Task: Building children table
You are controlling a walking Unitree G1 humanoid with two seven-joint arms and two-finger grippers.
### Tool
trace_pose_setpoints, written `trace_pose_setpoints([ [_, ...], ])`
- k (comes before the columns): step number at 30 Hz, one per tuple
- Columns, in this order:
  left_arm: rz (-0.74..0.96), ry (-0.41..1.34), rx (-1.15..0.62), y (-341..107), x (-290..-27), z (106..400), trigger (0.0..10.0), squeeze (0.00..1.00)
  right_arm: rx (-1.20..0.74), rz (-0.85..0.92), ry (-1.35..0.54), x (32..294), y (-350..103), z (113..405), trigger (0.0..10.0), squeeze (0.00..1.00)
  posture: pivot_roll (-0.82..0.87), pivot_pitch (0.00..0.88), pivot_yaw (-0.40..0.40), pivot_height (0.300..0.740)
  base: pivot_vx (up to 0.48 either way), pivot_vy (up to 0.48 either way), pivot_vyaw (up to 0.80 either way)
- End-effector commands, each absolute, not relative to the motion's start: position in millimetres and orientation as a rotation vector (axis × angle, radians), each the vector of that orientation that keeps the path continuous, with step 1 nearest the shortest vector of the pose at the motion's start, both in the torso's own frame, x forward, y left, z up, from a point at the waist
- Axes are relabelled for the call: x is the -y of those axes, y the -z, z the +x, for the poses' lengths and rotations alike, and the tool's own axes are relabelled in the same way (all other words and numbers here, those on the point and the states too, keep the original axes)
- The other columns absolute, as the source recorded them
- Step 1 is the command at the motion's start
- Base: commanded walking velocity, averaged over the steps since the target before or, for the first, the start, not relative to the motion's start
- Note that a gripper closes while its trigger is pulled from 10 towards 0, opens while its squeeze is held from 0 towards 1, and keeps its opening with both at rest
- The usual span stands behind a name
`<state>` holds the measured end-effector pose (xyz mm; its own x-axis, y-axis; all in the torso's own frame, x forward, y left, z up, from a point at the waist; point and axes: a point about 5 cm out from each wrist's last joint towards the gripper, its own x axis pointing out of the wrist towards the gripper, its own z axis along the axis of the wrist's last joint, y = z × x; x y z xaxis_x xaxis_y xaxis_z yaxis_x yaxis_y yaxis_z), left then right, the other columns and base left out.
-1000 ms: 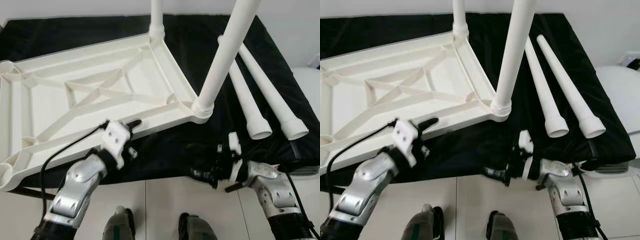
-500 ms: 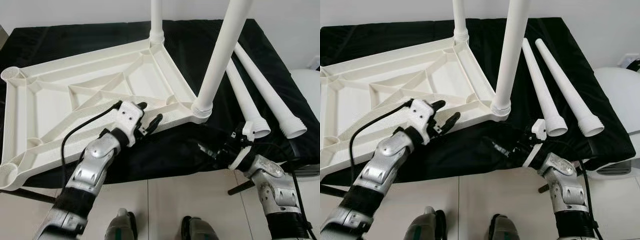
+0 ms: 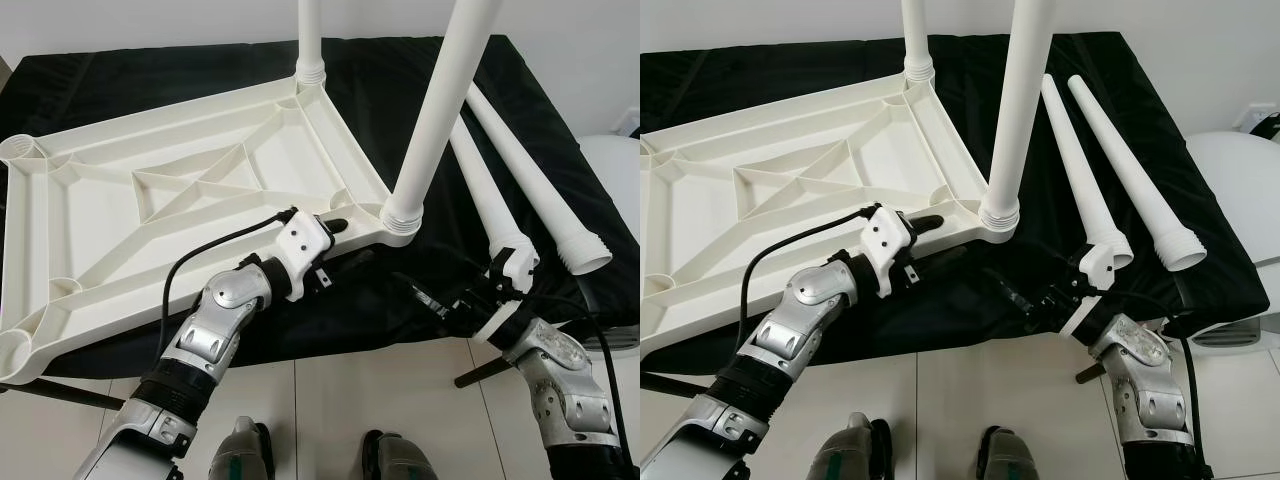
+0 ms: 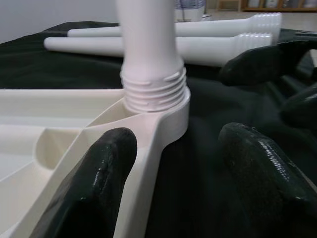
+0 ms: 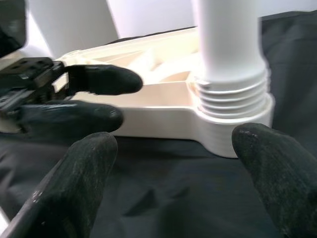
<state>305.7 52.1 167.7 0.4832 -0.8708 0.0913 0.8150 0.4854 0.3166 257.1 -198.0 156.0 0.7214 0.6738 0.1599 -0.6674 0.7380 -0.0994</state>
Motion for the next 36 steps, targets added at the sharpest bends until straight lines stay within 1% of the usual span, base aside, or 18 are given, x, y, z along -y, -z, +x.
trace_pose_setpoints([
  [1,0.263,1.081,0.248,-165.0,-48.3,305.1,10.0,0.0,0.187,-0.038,-0.694,200.8,-151.3,254.7,10.0,0.0,-0.02,0.198,0.079,0.74,0.0,0.0,0.0],
  [5,0.29,1.099,0.251,-163.4,-45.4,307.5,10.0,0.0,0.202,-0.04,-0.646,202.1,-151.5,256.0,10.0,0.0,-0.02,0.201,0.079,0.74,0.0,0.0,0.0],
  [11,0.36,1.049,0.236,-162.6,-46.5,319.3,10.0,0.0,0.25,-0.024,-0.588,202.4,-161.0,261.1,10.0,0.0,-0.02,0.211,0.07,0.74,0.0,0.0,0.0],
  [16,0.453,0.941,0.155,-160.9,-52.2,337.5,10.0,0.0,0.314,0.002,-0.565,196.7,-175.7,266.2,10.0,0.0,0.0,0.227,0.055,0.74,0.0,0.0,0.0],
  [19,0.463,0.93,0.14,-160.7,-53.0,339.5,10.0,0.0,0.323,0.0,-0.562,195.8,-178.0,266.9,10.0,0.0,0.0,0.231,0.051,0.74,0.0,0.0,0.0],
  [25,0.488,0.929,0.047,-158.6,-56.7,342.9,10.0,0.0,0.364,-0.013,-0.542,195.8,-190.2,272.4,10.0,0.0,0.02,0.238,0.04,0.74,0.0,0.0,0.0],
  [26,0.494,0.936,0.013,-157.3,-59.0,342.6,6.9,0.0,0.369,-0.021,-0.538,196.8,-193.0,274.7,10.0,0.0,0.02,0.24,0.039,0.74,0.0,0.0,0.0],
  [27,0.5,0.943,-0.023,-156.9,-64.2,341.4,0.0,0.0,0.376,-0.04,-0.527,199.5,-196.0,279.1,10.0,0.0,0.03,0.24,0.035,0.74,0.0,0.0,0.0],
  [31,0.498,0.945,-0.028,-157.3,-65.7,341.3,0.0,0.0,0.376,-0.043,-0.524,200.3,-196.2,280.6,10.0,0.0,0.03,0.24,0.035,0.74,0.0,0.0,0.0],
  [36,0.483,0.942,-0.023,-164.0,-76.2,337.6,0.0,0.0,0.358,-0.056,-0.55,199.7,-195.3,287.6,10.0,0.0,0.04,0.229,0.028,0.74,0.0,0.0,0.0],
])
